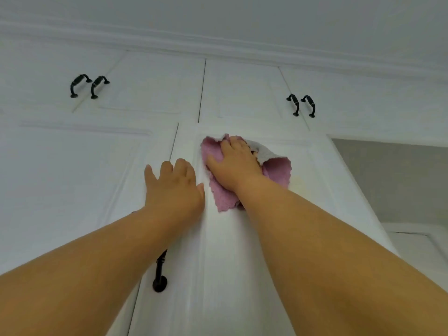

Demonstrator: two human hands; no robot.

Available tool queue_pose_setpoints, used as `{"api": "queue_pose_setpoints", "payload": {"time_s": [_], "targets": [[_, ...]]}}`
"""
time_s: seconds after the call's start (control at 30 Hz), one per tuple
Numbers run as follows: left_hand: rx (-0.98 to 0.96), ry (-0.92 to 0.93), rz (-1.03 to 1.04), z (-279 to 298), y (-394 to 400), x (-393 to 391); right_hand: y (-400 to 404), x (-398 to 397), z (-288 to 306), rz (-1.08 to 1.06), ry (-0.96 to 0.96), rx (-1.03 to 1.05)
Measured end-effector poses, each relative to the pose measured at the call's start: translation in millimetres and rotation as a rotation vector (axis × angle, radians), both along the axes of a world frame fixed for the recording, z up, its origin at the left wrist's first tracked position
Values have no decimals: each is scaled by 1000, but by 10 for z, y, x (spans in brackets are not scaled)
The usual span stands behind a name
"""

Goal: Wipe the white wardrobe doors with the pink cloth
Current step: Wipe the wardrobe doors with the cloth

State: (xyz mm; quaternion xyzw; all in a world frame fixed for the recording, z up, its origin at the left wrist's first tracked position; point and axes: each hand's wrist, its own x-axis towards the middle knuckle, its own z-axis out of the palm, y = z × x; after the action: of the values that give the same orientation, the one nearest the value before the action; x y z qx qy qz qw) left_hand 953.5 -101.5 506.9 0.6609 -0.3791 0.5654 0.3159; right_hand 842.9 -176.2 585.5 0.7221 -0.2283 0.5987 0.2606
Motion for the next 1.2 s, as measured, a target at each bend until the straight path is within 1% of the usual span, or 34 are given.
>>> {"api": "queue_pose_setpoints", "payload": {"time_s": [0.07, 0.17, 0.3, 0.4, 0.5, 0.6, 0.7, 0.77, 0.83, 0.87, 0.93, 1.0, 1.07, 1.2], "targets": [[-10, 6, 4, 1, -9, 20, -161, -235, 11, -21, -45, 17], [-25, 5, -15, -1, -24, 4, -399, -783, -39, -131, -125, 49], [-69, 1, -74, 13, -52, 33, -723, -1455, -105, -258, -223, 169], [-120, -14, -147, 18, -71, 66, -802, -1408, -90, -324, -227, 165], [-130, -18, -162, 9, -72, 75, -632, -1069, -55, -332, -233, 159], [-124, -31, -143, 7, -63, 77, -309, -614, -67, -261, -93, 95], [-131, -35, -133, 5, -58, 109, -63, -264, -155, -140, 140, 53], [-154, -43, -137, -1, -43, 147, -23, -325, -131, -142, 264, 5], [-165, -76, -134, -2, -61, 152, -128, -653, -92, -166, 307, -10], [-168, -88, -137, 1, -68, 149, -228, -854, -87, -160, 282, 21], [-180, -97, -152, 2, -77, 150, -491, -1246, -160, -175, 154, 96], [-200, -111, -171, 4, -94, 147, -743, -1531, -291, -271, -3, 120], [-215, -106, -179, 5, -101, 143, -879, -1636, -357, -306, -79, 137], [-223, -114, -192, 7, -102, 111, -827, -1497, -399, -256, -147, 173]]}}
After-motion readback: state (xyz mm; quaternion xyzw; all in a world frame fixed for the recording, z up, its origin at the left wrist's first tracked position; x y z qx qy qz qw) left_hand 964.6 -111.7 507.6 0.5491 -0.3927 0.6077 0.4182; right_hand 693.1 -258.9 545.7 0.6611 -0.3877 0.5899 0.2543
